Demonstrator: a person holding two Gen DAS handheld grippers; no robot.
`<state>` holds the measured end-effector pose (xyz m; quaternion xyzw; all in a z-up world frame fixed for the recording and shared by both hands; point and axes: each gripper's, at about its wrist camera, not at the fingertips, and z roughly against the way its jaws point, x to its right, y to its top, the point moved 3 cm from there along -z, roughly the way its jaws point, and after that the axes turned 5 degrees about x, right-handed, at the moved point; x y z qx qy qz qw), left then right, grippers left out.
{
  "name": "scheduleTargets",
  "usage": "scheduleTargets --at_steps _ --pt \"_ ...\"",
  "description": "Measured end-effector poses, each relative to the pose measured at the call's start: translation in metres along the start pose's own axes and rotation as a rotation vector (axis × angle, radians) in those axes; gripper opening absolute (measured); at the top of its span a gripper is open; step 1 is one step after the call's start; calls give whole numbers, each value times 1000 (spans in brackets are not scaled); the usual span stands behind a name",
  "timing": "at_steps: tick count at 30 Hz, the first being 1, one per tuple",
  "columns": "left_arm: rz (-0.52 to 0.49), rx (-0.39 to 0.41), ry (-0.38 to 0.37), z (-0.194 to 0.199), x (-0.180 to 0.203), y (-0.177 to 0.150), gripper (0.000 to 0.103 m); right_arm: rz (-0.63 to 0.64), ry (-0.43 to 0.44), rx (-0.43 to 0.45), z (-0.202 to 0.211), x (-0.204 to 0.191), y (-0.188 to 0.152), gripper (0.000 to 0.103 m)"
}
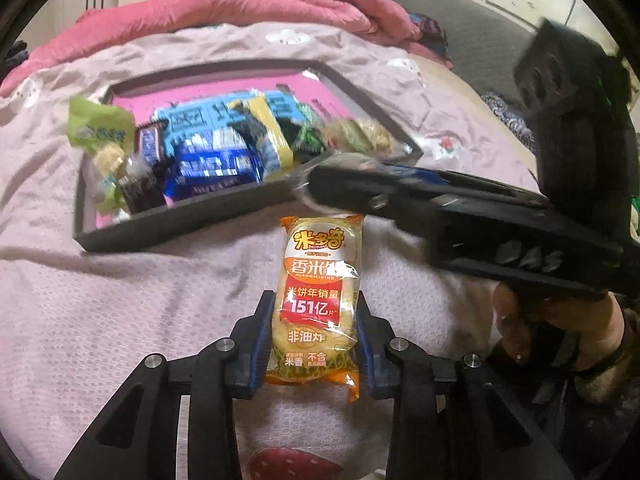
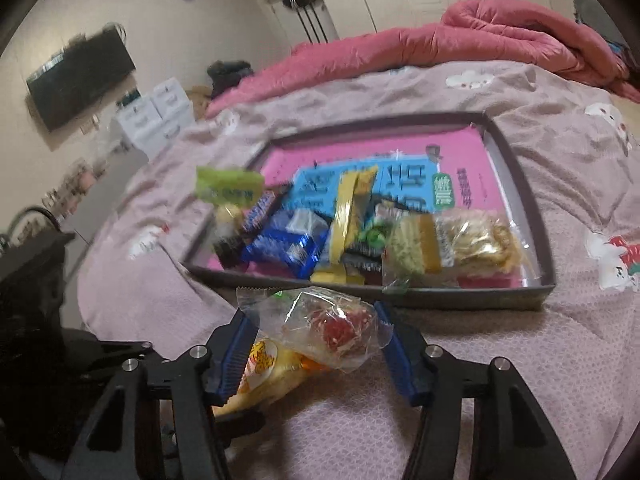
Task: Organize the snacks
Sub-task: 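Close the left tool on the orange cake packet while the right tool grips the red candy bag, then carry the cake packet into the tray with the left tool while the right tool carries the candy bag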
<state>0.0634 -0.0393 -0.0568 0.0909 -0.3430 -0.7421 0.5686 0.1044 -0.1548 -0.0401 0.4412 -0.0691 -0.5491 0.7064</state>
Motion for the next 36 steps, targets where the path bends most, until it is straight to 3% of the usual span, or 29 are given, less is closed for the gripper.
scheduleTargets --at_steps 6,12,21,36 --pt "11 71 26 18 -6 12 37 -21 1 142 28 4 22 59" --pt "20 162 94 34 -23 32 37 -54 -34 203 37 18 36 59" --pt "75 236 181 33 -53 58 37 -78 -77 256 41 33 49 59" --pt "85 241 219 4 -64 75 37 -171 -191 270 33 69 54 59"
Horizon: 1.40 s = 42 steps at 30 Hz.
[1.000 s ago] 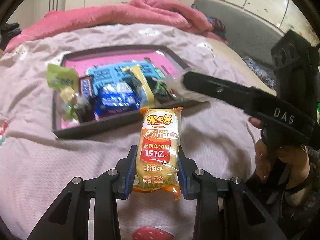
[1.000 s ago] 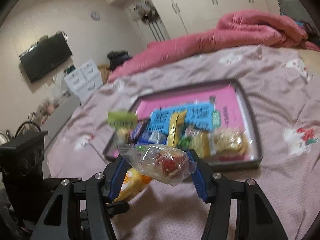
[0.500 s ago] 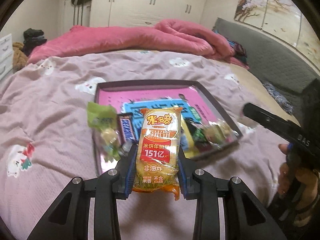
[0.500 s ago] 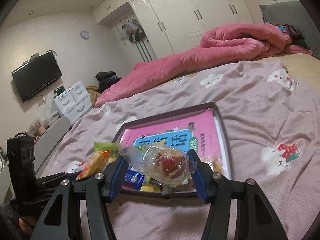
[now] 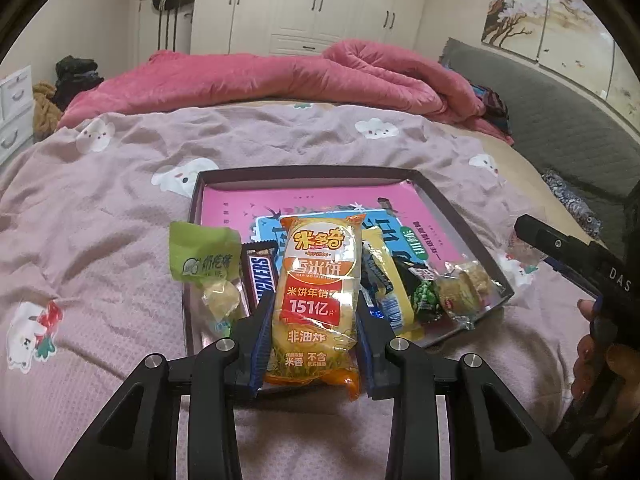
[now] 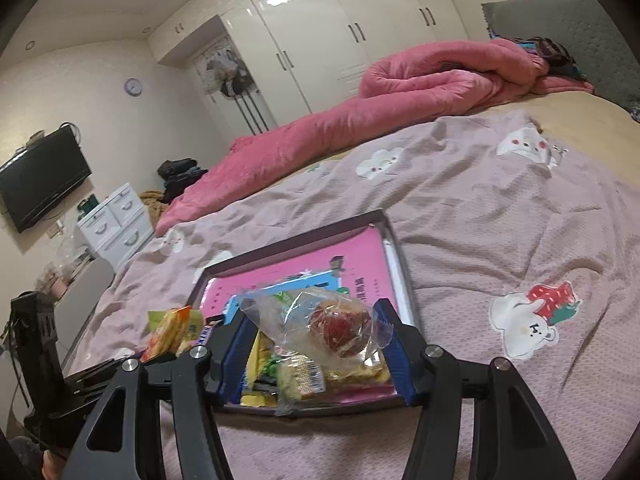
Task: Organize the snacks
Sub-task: 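Carry the cake packet into the tray with the left tool while the right tool carries the candy bag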
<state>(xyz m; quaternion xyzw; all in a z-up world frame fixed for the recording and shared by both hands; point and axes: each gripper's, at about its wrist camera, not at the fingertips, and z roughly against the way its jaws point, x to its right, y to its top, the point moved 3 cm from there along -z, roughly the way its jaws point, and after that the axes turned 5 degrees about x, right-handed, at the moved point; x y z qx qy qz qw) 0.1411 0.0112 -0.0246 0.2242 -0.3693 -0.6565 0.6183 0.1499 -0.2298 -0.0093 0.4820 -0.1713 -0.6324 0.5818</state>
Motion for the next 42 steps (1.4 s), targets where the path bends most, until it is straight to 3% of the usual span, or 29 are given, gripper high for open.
scheduleTargets --at_steps 31,42 --pt "-11 -51 0 -26 -1 -5 37 66 -154 -32 -31 8 -12 59" --pt "-2 -56 -14 -27 0 -5 37 113 -132 -58 -38 -3 -20 61"
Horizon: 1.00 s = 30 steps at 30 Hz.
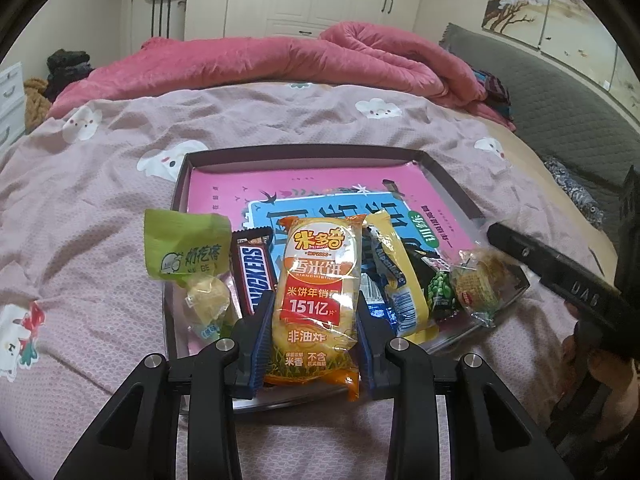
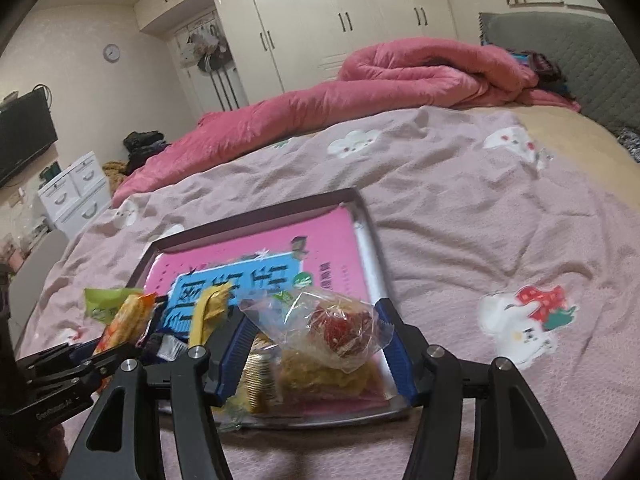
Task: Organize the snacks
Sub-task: 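Carry the cake packet into the tray with the left tool while the right tool carries the candy bag, then open both tools to release the cake packet and candy bag in the tray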
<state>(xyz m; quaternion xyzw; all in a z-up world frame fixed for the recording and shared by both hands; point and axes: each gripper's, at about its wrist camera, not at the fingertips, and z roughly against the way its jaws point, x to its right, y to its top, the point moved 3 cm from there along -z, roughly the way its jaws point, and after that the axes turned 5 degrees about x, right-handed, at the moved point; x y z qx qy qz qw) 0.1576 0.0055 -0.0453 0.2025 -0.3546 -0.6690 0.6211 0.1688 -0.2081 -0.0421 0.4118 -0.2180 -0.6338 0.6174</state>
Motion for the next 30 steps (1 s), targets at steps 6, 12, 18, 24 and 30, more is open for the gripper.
scheduleTargets --at_steps 6,12,18,24,30 --pt "2 -2 -3 0 -1 0 37 -6 32 -1 2 -3 -1 62" --pt "23 -19 -29 -2 -2 0 37 -23 36 -4 2 -3 -2 64" --pt "21 -22 -30 -2 -2 -1 37 -47 48 -20 2 0 -5 67" --pt "26 -24 -36 -2 -2 0 37 -19 44 -11 8 -6 -5 71" --pt "38 -16 -43 5 -1 1 52 3 38 25 21 -10 0 72"
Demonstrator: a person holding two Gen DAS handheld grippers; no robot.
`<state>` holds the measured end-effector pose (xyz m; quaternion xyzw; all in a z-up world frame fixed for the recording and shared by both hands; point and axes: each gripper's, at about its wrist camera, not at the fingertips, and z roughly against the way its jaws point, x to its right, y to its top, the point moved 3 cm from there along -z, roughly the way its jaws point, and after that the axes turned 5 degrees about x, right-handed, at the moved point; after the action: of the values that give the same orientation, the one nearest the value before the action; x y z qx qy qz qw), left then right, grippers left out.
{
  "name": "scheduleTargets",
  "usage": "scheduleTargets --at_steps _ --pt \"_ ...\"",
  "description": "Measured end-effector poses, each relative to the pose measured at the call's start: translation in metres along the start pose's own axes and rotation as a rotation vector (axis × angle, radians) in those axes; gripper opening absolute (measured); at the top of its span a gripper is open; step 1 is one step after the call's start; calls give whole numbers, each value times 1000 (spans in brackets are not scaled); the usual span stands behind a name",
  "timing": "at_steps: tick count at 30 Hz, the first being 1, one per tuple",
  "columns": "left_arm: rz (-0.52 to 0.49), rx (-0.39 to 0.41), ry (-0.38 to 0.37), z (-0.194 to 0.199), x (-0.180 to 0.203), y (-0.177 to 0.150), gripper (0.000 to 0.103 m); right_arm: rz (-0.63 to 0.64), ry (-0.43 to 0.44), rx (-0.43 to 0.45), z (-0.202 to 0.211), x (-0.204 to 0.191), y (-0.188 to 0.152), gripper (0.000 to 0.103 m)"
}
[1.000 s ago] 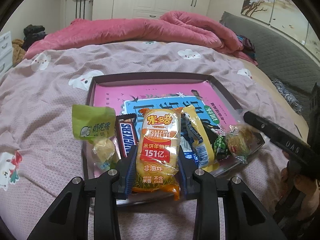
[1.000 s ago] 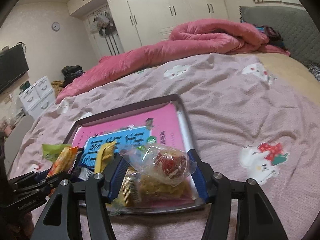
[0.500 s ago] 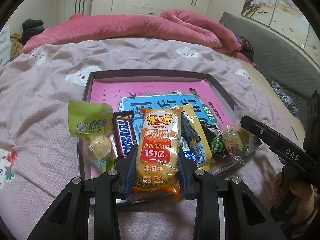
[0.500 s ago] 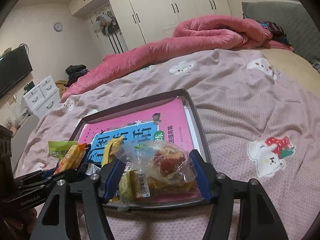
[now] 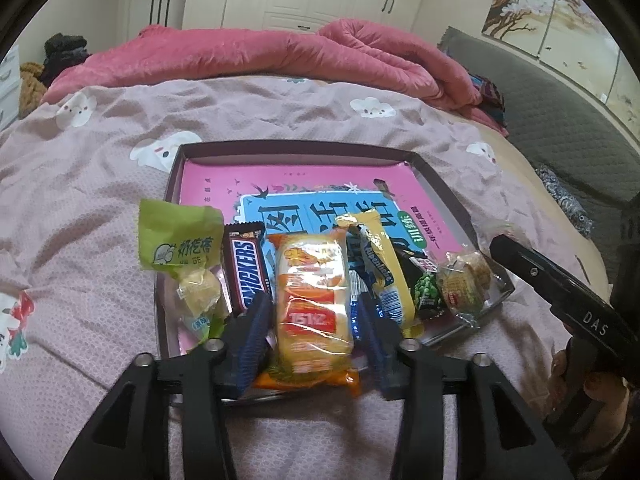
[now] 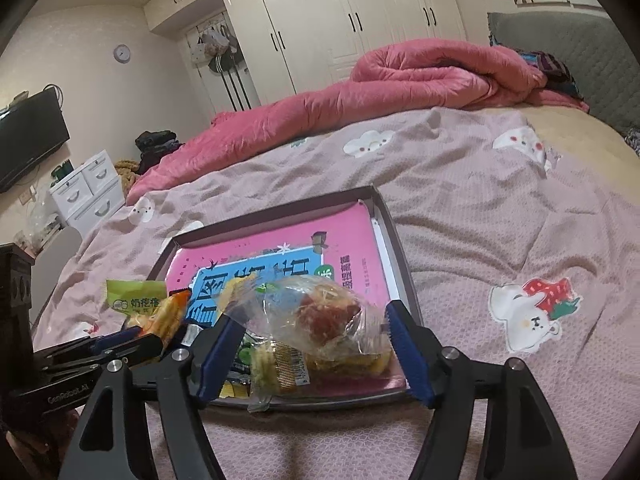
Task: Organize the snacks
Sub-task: 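Open both tools to release the cake packet and candy bag in the tray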
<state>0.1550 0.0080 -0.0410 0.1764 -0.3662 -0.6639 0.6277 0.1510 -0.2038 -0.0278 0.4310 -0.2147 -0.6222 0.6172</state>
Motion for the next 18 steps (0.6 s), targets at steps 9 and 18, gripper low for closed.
scheduleTargets --at_steps 9,18 --pt "41 5 26 30 1 -7 64 54 0 49 35 -11 3 79" --pt "99 -33 54 57 8 -35 71 61 17 -68 58 -23 -24 80"
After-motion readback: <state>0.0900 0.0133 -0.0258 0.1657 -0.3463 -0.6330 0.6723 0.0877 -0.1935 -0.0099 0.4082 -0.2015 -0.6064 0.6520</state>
